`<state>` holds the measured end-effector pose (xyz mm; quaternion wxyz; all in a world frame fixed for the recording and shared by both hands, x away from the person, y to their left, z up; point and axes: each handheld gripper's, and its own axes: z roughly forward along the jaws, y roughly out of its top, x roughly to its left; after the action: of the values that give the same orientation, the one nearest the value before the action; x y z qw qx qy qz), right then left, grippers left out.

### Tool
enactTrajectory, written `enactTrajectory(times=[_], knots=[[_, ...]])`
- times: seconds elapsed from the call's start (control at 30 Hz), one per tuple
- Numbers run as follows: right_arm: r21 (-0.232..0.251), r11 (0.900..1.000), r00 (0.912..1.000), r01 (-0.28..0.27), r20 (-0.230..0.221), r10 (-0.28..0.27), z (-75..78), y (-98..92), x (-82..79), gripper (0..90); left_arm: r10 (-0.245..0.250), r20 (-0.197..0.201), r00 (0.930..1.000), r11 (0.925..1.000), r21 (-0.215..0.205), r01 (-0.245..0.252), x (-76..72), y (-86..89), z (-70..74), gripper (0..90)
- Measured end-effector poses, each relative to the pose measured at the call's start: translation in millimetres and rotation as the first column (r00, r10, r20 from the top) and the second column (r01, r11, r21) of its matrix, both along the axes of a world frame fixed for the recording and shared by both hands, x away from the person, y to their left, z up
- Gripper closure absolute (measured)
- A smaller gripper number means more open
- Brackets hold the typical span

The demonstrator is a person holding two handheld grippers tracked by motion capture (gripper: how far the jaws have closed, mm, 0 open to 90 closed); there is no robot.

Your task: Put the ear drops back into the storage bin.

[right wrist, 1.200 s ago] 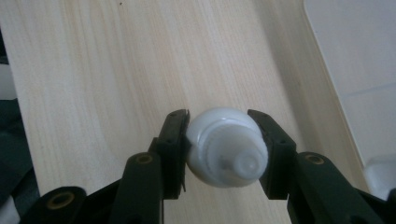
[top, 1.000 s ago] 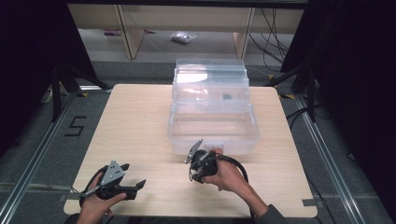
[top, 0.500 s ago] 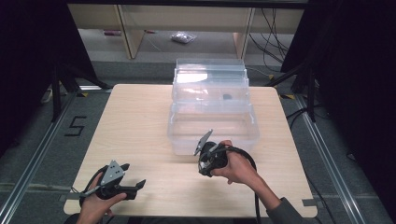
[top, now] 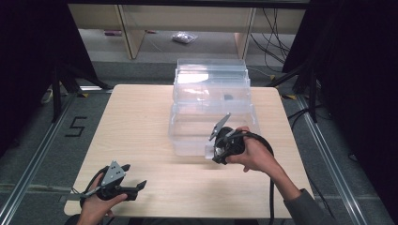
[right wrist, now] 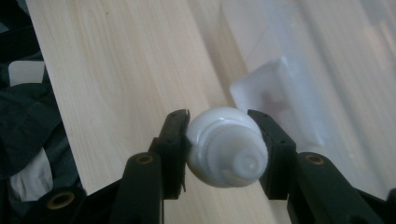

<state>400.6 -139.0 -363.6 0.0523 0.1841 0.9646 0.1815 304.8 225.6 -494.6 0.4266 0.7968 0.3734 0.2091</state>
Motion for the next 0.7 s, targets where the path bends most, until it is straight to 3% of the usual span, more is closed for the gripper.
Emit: enactTrajectory(times=[0.1,0.13,0.27,0.43,0.7], knots=[[-0.001,1.000,0.9999,-0.002,0.012,0.002,5.9,-3.7,2.7,60.1,-0.003,-0.001,1.0000,0.9997,0.022,0.003,0.2,1.6,1.0,15.1],[-0.002,1.000,0.9997,0.021,0.010,-0.021,9.1,-5.4,2.3,60.1,-0.003,-0.005,1.0000,0.9996,0.027,0.004,-0.2,1.8,1.5,15.1],[0.004,0.999,0.9994,0.033,0.012,-0.033,19.4,-14.4,8.8,60.1,-0.003,0.002,1.0000,0.9997,0.025,0.003,0.6,1.7,0.8,15.1],[-0.001,0.996,0.9955,0.093,0.022,-0.093,28.8,-30.4,22.0,60.1,-0.006,-0.003,1.0000,0.9998,0.021,0.006,0.2,1.5,1.0,15.1],[-0.004,0.988,0.9882,0.152,0.022,-0.152,32.5,-44.0,38.8,60.1,-0.006,-0.003,1.0000,0.9998,0.019,0.006,0.2,1.3,0.8,15.1]])
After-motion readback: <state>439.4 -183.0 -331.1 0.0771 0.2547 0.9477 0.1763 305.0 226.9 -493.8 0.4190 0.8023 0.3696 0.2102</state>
